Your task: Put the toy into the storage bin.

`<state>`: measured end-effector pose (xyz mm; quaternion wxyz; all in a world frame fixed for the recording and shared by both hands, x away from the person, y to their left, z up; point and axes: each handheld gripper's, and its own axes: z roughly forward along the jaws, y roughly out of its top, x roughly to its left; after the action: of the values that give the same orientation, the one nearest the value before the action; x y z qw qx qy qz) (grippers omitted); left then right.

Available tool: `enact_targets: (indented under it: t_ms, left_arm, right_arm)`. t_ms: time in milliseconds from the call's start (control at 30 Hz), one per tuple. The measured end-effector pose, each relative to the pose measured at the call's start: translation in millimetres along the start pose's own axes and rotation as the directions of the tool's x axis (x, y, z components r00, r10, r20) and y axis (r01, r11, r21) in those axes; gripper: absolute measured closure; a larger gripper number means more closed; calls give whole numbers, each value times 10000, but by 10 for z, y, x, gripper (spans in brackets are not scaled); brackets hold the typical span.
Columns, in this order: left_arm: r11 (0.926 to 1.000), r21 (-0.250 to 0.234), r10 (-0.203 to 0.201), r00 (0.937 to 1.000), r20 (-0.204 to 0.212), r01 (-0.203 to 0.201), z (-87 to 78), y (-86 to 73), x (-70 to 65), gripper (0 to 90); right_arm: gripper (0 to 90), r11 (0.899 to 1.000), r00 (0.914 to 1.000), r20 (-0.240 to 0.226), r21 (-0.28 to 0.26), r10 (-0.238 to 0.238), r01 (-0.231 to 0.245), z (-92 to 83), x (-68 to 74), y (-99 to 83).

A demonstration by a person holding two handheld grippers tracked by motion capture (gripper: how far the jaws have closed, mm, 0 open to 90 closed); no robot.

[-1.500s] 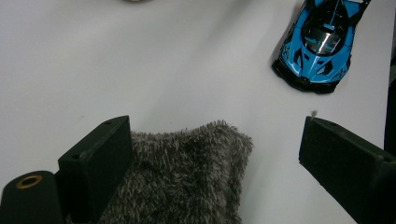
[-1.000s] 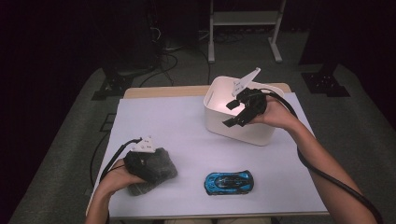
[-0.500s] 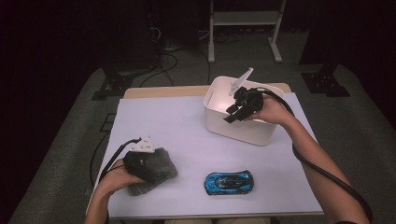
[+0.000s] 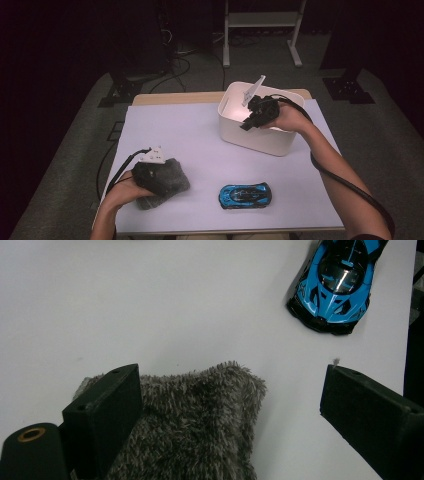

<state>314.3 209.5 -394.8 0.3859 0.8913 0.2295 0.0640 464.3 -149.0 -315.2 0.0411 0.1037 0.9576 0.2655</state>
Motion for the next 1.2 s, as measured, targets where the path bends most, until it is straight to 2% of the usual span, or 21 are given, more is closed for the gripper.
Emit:
enact_targets:
  t_ms: [167,333,400,700,1033,1200]
  left_arm:
    - [10000,18,15,10000,-12,-15,-2,-5,18,95]
    - [10000,64,31,10000,-9,-31,10,-10,20,94]
    - [9999,85,73,10000,-1,-73,8,-8,21,94]
    - [9999,83,115,9999,1,-115,9,1,10,95]
    - [9997,95,202,9998,48,-203,10,10,-4,94]
    - [9998,73,188,9998,44,-188,12,8,-8,94]
  right_arm:
    - [838,9997,9986,-505,-207,-169,159,-3,42,5]
    - [845,9988,9978,-563,-352,-360,341,7,108,10]
    - [847,9981,9956,-830,-462,-435,398,11,152,12]
    - [853,9941,9875,-1255,-648,-949,873,59,360,78]
    - [853,9873,9766,-1638,-985,-1393,1244,102,566,125]
    - [851,9850,9724,-1722,-985,-1574,1420,125,660,167]
